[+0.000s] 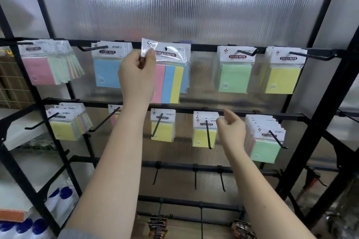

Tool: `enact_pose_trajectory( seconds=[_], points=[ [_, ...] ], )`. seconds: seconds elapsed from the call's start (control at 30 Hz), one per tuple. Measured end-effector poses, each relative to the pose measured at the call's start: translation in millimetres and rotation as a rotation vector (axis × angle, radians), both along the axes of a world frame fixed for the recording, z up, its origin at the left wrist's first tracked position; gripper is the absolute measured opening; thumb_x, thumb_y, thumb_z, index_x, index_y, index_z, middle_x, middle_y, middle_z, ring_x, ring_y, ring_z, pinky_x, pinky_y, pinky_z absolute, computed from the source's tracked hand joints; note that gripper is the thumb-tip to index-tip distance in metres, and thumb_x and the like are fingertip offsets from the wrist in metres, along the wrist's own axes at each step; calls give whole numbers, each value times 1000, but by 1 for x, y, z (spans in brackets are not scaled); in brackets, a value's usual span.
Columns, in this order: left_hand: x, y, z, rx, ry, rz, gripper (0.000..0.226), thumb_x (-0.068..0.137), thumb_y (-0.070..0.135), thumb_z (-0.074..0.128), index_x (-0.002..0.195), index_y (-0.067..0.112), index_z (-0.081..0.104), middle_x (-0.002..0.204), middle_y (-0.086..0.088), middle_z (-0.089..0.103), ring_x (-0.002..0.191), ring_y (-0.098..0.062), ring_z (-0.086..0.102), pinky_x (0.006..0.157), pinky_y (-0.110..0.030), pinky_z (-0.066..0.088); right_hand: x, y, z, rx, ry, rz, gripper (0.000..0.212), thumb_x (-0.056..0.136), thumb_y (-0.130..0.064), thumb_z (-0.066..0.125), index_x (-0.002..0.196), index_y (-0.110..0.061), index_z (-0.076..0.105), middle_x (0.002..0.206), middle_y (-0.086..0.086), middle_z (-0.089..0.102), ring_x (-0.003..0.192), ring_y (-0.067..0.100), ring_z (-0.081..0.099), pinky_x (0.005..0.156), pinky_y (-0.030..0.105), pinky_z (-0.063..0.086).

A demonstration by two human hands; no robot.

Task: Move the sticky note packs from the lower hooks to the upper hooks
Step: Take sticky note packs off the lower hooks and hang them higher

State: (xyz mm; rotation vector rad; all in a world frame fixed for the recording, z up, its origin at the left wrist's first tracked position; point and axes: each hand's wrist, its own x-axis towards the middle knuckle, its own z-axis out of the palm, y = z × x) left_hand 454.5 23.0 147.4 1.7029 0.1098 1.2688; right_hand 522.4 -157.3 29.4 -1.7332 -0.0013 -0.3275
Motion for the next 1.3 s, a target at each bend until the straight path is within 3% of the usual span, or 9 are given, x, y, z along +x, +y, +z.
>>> enact_pose_trajectory(
  seconds=[0.1,0.2,0.53,0.7,0.8,0.9,1.07,1.23,1.3],
  points=[
    [6,-1,0,-6,-3,-4,49,94,24,54,57,20,21,53,7,21,48,-7,20,48,-21,15,1,-1,-13,10,47,19,44,90,-8,53,134,-10,51,135,4,55,121,25,55,102,42,45],
    [12,0,1,-27,-4,10,48,92,24,54,57,19,21,53,6,22,50,-8,18,51,-25,16,2,-3,-19,-18,80,25,42,91,-8,53,133,-9,53,133,3,56,123,19,52,102,29,41],
    [41,6,-7,-35,126,34,48,95,32,52,59,19,24,55,6,26,51,-9,21,50,-25,20,20,-5,-31,-97,168,52,44,93,-8,49,136,-8,50,136,6,54,126,18,50,86,17,38],
    [71,15,-6,-132,193,29,44,90,39,58,60,19,32,59,7,37,55,-15,31,57,-31,34,36,-2,-41,-130,202,58,44,91,-10,48,135,-13,52,131,6,59,105,17,58,72,21,44],
    [80,14,-3,-117,206,76,43,89,36,60,60,20,33,58,7,37,54,-13,31,51,-28,25,41,-2,-43,-148,224,56,44,94,-9,48,138,-8,47,134,6,55,103,18,59,77,22,44],
    [83,11,-2,-113,189,114,38,89,33,61,61,23,37,65,7,43,54,-7,34,44,-17,25,46,-2,-50,-174,215,64,38,94,-10,47,132,-11,55,119,3,64,81,13,60,57,20,43],
    [86,15,-8,-105,147,176,23,86,38,63,83,19,50,92,-4,57,73,-15,48,55,-22,35,53,0,-58,-150,255,41,42,92,-14,48,133,-13,53,127,3,62,109,20,59,90,35,51],
    [74,11,-14,-95,210,242,20,93,37,53,98,18,57,102,2,59,68,2,51,52,-11,31,55,3,-59,-97,252,24,40,92,-12,48,132,-9,54,127,8,62,110,22,59,86,29,45],
    [69,10,-20,-107,222,231,12,92,32,52,94,20,55,101,2,60,70,1,51,59,-15,33,56,5,-59,-79,253,2,41,93,-11,49,134,-7,51,130,7,59,117,24,56,89,27,42]
  ],
)
